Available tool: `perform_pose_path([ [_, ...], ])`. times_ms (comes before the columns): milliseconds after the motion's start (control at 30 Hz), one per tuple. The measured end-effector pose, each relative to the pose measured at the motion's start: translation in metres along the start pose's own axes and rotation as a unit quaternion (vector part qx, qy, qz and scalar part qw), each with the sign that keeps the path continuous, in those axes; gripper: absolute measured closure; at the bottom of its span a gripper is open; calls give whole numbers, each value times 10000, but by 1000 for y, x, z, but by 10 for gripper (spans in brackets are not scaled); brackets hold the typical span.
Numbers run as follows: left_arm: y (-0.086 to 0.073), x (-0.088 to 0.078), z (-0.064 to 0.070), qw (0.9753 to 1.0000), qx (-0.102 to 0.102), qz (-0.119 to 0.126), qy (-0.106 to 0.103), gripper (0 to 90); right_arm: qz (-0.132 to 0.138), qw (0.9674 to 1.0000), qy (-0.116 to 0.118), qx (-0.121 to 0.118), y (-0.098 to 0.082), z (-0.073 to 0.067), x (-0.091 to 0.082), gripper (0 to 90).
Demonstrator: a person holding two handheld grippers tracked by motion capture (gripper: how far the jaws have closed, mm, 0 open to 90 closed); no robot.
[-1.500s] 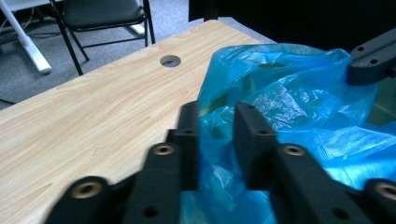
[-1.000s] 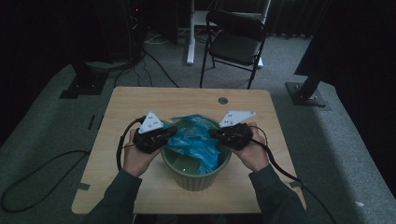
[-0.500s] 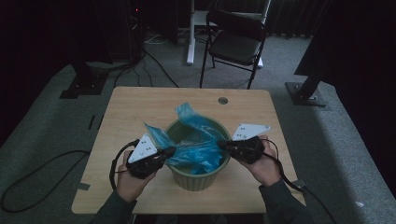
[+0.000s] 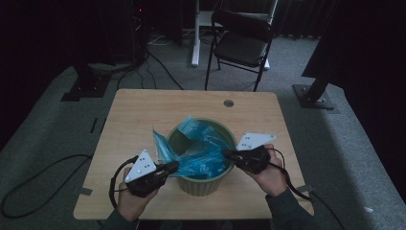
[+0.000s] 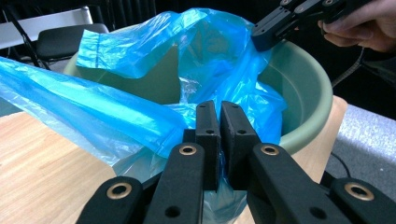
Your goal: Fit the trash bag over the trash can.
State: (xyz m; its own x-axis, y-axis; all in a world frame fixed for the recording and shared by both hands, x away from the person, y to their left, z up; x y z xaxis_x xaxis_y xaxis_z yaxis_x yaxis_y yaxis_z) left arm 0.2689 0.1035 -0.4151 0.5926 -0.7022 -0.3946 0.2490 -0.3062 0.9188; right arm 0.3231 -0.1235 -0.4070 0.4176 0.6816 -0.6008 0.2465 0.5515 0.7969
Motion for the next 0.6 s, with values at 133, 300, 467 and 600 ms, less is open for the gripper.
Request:
perform_pose_path([
  [133,-2,-5,3,10000,-39,43,-9,857,-9,10000,31,-15,-2,-3,3,900],
  [300,-4,-11,6,9999,-110,112,9,843,-1,10000,42,13,-3,-5,5,900],
  [467,-7,-18,10,9997,-180,190,6,826,23,10000,17,4,-3,-6,5,900],
  [600,-10,-21,9,9997,-188,158,28,792,30,10000,15,8,-3,-7,5,900],
])
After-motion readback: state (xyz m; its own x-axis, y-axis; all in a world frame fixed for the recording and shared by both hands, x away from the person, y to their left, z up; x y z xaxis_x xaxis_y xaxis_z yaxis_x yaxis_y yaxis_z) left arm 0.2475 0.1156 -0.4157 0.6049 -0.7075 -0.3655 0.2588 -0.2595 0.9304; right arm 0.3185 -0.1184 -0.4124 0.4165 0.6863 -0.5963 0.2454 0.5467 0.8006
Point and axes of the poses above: each handheld gripper's, and its own axes: x roughly forward along the jaws, y roughly out of its top, z roughly to its right, the point moved 7 cm from there along x, roughly forward along the jaws, and after that the axes turned 2 degrees about y, right-handed, at the moved point
